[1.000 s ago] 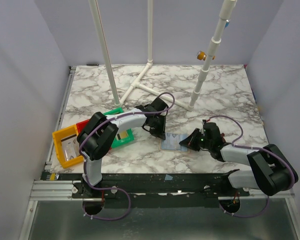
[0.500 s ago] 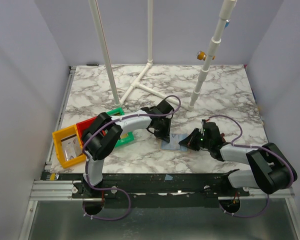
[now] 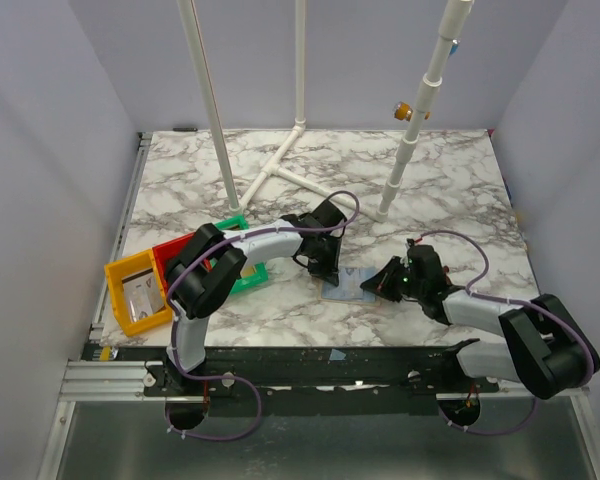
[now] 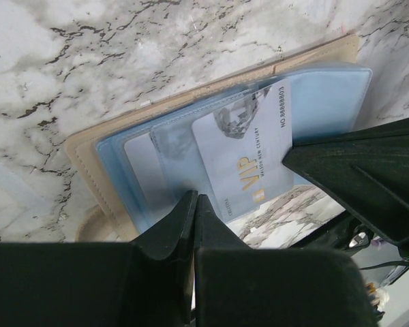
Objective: Take the credit cards out of the card holder
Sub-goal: Remove the credit card from the card holder.
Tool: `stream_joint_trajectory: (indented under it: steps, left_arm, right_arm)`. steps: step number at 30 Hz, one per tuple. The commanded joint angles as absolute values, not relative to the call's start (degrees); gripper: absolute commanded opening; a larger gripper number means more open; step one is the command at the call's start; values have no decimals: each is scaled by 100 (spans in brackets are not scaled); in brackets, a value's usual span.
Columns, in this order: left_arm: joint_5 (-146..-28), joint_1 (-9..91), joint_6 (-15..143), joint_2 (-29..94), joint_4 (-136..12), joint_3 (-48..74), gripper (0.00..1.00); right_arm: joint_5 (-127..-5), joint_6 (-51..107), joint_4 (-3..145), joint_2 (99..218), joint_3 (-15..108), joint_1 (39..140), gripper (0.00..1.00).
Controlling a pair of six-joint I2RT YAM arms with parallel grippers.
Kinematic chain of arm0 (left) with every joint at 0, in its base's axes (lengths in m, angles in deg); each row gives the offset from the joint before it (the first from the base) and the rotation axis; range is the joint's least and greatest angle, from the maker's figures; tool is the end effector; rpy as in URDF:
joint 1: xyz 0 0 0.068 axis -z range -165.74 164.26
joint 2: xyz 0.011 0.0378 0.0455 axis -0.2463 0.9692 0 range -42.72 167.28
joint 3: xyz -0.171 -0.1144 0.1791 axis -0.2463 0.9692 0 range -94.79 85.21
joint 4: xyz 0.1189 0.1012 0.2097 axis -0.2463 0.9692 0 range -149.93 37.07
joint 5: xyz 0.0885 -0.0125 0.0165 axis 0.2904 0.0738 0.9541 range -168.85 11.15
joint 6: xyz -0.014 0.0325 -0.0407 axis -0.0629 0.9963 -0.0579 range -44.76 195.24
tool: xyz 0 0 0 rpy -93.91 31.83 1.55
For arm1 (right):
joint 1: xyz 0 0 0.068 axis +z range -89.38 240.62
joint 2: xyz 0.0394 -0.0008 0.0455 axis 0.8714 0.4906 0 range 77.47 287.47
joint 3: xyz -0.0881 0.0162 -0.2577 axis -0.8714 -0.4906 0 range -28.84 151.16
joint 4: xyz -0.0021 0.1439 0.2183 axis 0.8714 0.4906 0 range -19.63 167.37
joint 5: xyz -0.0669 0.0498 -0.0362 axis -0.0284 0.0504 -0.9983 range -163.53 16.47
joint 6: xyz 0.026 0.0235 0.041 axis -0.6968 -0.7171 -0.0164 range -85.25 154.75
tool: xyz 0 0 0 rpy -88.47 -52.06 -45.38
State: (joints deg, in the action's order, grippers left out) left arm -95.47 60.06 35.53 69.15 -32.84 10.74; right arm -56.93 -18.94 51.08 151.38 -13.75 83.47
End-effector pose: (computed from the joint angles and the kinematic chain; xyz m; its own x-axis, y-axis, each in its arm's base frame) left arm 0.2688 -0.2909 0.1597 -0.9778 0.1274 -0.1666 0.1927 0.8594 -0.4737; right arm 0.1882 0.0904 0.1199 -0.8108 0.4964 -0.3102 0.1320 0.6715 0.7292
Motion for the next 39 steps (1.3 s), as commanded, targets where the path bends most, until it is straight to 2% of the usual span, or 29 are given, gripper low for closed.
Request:
stream_joint_trajectory:
  steps: [1,21,39]
  left_arm:
    - [-9182,5875,3602,7019,-3213,1347,1]
    - [-9199,5798,3604,6935,-3226,1403,0]
    - [-9281,5794,3638,6747,-3164,1217,1]
  right_arm:
    - [-6047,-1724,5518,14901,-1511,8312,1]
    - [-6333,-1540,6417,13936,-1527,8180,1]
    - [-6413,-1442,7406,13336,-831,8171,1]
